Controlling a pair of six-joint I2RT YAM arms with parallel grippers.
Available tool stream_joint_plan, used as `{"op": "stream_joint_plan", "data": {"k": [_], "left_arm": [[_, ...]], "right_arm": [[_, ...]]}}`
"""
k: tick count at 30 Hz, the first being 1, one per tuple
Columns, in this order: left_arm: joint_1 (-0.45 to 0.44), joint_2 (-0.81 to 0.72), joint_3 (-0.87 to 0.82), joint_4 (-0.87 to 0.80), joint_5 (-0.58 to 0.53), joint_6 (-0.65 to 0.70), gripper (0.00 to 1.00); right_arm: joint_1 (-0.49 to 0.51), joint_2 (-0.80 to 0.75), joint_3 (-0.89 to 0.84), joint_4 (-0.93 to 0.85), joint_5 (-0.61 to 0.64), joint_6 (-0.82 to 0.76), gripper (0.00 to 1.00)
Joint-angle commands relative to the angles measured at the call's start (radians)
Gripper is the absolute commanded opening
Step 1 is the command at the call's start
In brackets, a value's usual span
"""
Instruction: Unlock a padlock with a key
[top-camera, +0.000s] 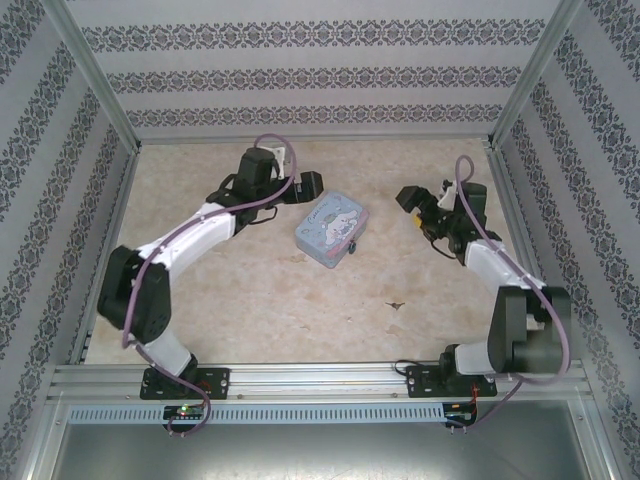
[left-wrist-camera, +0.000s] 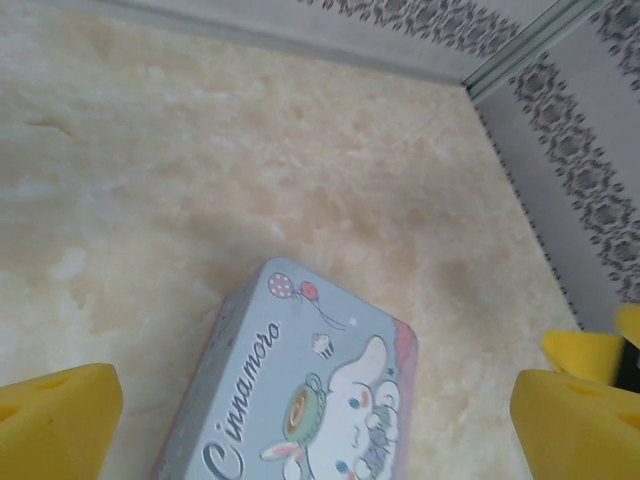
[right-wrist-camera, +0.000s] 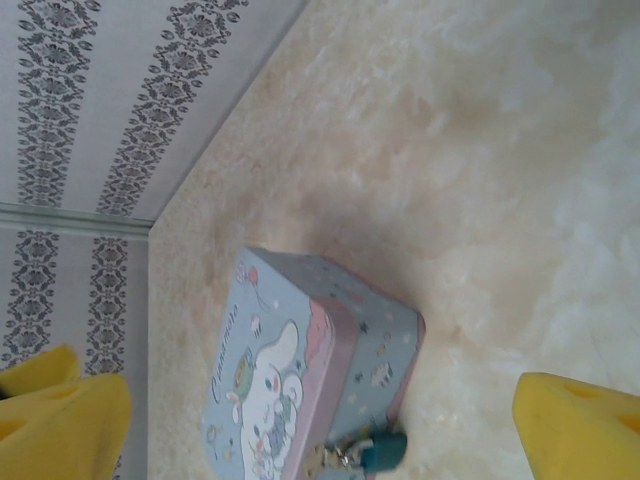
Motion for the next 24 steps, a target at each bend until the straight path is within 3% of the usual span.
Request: {"op": "stream_joint_plan", "data": {"k": [1,8,15,24], "left_arm": [[0.000,-0.057,-0.115,0.017,-0.017,-0.074,1.00],[-0.034,-0.165,-0.311,0.081,0.021,-0.204,1.00],[-0.109,-0.173,-0.406,0.171,-0.015,-0.289,1.00],[-0.132,-0.102,-0.403,0.251,-0.020,-0.351,1.00]], "right_arm": [[0.021,0.090,0.089,-0.023,-0.010,-0.022,0.97],[0.048,0.315,0.320,-0.050,-0.022,-0.005,0.97],[0.096,0.522,0.542,-0.091,-0.052,0.017,0.93],[0.128,0.619,0.626,-0.074,-0.089,0.039,0.91]]}}
